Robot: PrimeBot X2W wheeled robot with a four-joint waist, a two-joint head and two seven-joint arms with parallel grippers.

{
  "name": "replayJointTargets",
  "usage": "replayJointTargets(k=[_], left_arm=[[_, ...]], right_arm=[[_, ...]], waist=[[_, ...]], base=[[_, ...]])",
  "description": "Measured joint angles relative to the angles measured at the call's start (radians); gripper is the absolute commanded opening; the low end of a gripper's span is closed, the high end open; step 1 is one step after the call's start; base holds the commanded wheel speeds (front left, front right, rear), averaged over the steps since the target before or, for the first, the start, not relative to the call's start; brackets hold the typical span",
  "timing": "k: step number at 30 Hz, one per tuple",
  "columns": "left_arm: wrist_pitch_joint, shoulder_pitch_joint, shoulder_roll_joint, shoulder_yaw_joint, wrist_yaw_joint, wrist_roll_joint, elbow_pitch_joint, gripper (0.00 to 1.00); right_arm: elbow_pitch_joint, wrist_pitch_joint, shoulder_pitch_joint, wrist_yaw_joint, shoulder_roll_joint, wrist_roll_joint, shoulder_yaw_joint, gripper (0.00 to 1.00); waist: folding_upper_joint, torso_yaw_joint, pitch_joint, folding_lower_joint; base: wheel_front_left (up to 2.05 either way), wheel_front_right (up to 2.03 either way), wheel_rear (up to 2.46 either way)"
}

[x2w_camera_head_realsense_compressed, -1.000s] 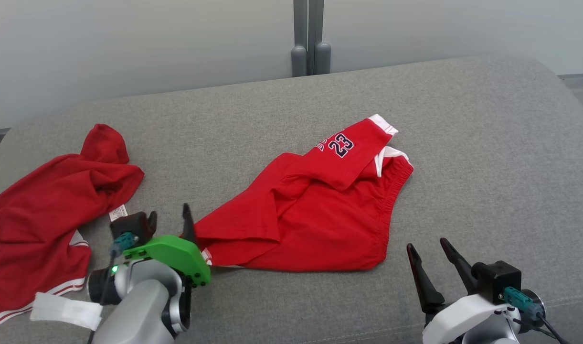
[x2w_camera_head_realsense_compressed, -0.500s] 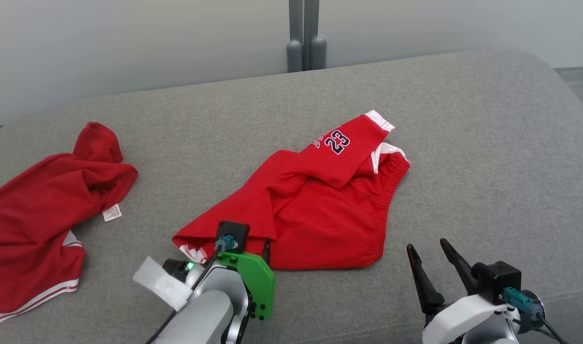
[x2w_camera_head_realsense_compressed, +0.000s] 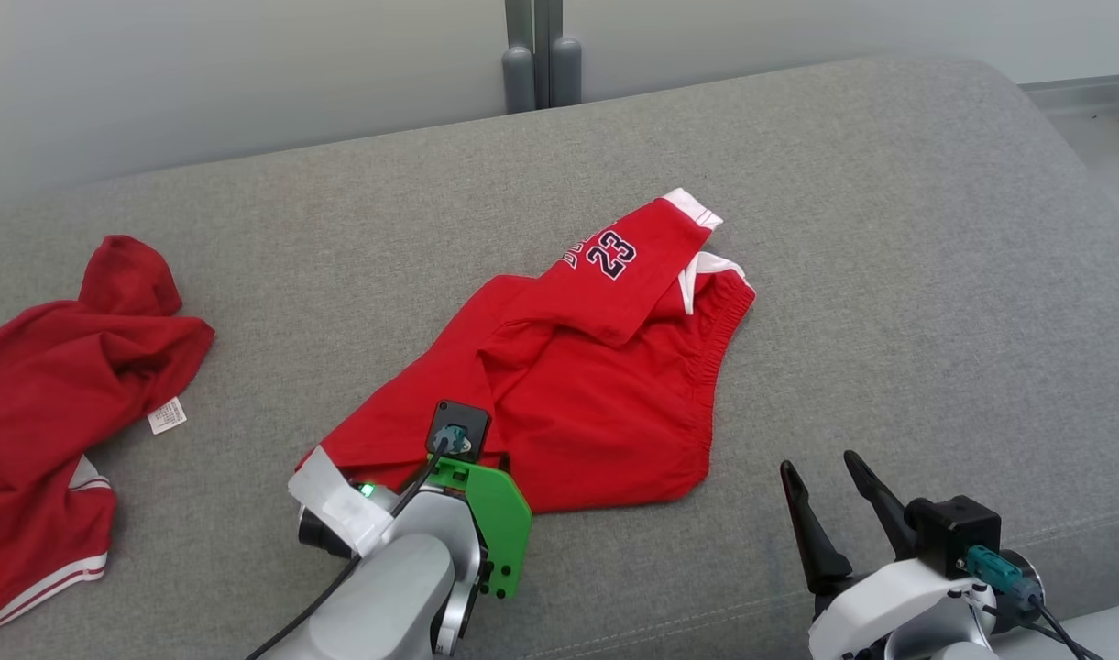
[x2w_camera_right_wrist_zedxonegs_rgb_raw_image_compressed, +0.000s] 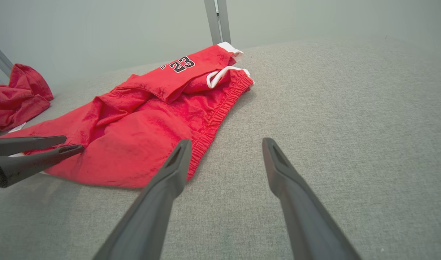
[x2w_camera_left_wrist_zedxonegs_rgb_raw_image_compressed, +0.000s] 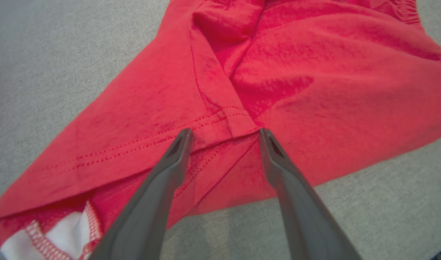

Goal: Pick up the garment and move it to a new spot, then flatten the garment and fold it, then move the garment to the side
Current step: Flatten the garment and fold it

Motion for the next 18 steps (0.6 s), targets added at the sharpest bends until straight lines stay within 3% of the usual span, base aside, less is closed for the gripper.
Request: replayJointTargets(k=[1, 4, 6, 18], left_arm=[[0.0, -0.001, 0.0, -0.001, 0.0, 0.0, 0.003, 0.0], [-0.001, -0.002, 0.0, -0.002, -0.002, -0.001, 0.014, 0.04], [-0.005, -0.002, -0.002, -0.004, -0.008, -0.002, 0.021, 0.0], [-0.123, -0.032, -0.015, 0.06, -0.02, -0.052, 0.035, 0.0]], right_arm=[[0.002, -0.002, 0.0, 0.0, 0.0, 0.0, 0.0, 1.0], [0.007, -0.003, 0.0, 0.0, 0.0, 0.0, 0.0, 1.0], [0.01, -0.003, -0.001, 0.0, 0.0, 0.0, 0.002, 1.0], [0.011, 0.002, 0.0, 0.0, 0.0, -0.002, 0.012, 1.0]], waist=[[0.0, -0.002, 0.001, 0.0], [0.0, -0.005, 0.001, 0.0], [0.0, -0.005, -0.001, 0.0], [0.0, 0.001, -0.02, 0.0]], base=[[0.0, 0.0, 0.0], [0.0, 0.0, 0.0], [0.0, 0.0, 0.0], [0.0, 0.0, 0.0]])
